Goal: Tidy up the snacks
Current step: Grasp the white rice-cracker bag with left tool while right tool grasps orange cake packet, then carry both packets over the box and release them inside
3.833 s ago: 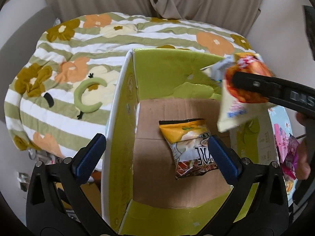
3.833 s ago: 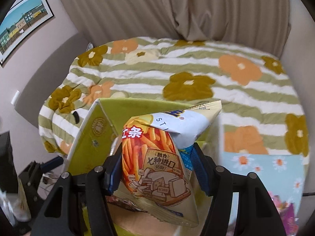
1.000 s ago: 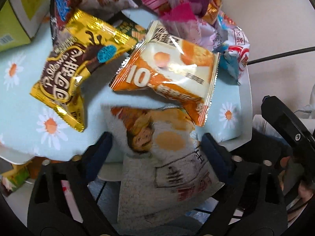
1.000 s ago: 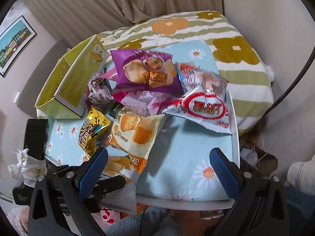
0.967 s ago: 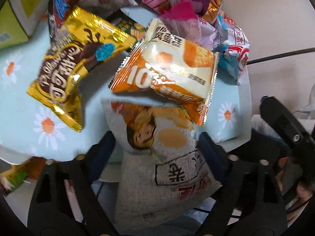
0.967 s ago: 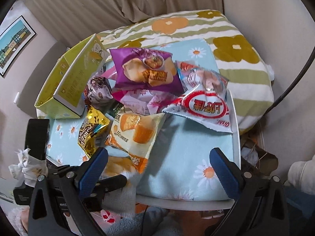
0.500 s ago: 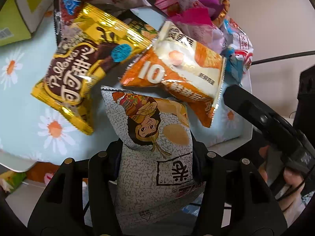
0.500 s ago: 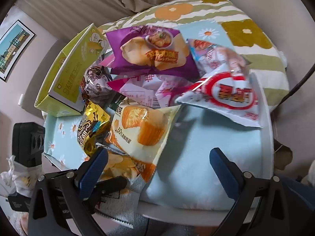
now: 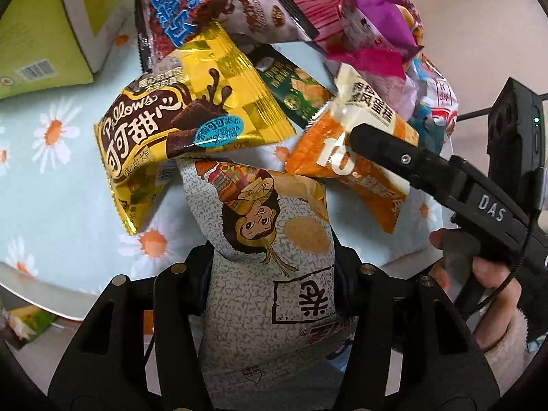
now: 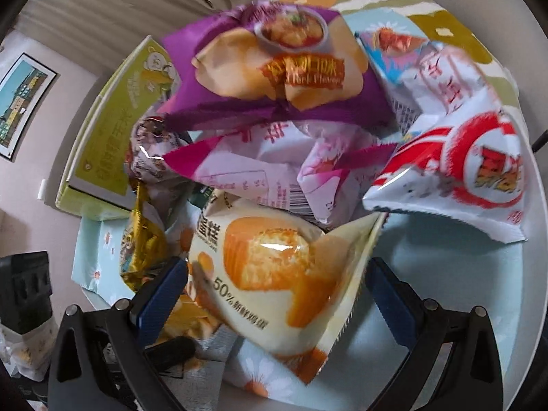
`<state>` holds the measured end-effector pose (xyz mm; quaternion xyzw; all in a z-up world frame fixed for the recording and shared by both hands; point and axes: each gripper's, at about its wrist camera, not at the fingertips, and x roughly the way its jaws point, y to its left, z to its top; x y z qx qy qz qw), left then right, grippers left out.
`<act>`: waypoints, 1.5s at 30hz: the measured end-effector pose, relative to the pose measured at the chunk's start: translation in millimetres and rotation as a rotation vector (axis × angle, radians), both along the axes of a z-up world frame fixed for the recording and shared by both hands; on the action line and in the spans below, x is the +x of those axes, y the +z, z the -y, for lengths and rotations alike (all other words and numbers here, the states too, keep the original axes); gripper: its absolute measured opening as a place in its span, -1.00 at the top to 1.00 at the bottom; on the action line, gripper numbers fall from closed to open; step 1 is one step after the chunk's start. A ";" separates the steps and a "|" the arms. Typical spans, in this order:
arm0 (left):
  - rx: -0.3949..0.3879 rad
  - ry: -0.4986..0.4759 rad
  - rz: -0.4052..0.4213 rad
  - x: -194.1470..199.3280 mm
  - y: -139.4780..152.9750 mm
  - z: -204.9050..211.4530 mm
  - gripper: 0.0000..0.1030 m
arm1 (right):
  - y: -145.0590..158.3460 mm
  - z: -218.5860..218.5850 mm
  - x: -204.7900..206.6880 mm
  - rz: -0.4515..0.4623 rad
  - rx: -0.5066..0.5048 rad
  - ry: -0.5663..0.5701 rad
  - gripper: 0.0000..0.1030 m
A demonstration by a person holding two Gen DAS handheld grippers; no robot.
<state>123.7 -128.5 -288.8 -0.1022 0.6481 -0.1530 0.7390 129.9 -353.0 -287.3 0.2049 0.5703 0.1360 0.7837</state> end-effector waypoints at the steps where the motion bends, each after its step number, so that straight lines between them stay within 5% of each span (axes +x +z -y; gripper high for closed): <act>1: 0.000 0.003 0.001 1.2 0.0 -2.3 0.03 | -2.0 -2.1 0.6 -0.002 0.003 -0.001 -0.99; 4: 0.003 0.006 0.003 7.5 -0.4 -21.4 0.03 | -4.3 -5.5 1.6 0.007 0.003 -0.004 -0.97; 9: 0.005 0.008 0.005 6.4 2.1 -28.1 0.03 | -2.1 -11.6 0.6 0.026 -0.022 -0.002 -0.56; 17: -0.002 0.003 0.007 -13.6 15.8 -32.2 0.03 | 8.1 -3.1 -14.6 0.054 -0.011 -0.035 -0.33; 29: -0.011 -0.002 0.059 -24.3 38.3 -26.4 0.03 | 49.5 15.9 -41.9 0.122 0.009 -0.059 -0.19; 45: -0.025 0.075 0.251 -45.2 129.4 -17.9 0.03 | 139.8 22.4 -53.2 0.261 0.052 -0.035 -0.18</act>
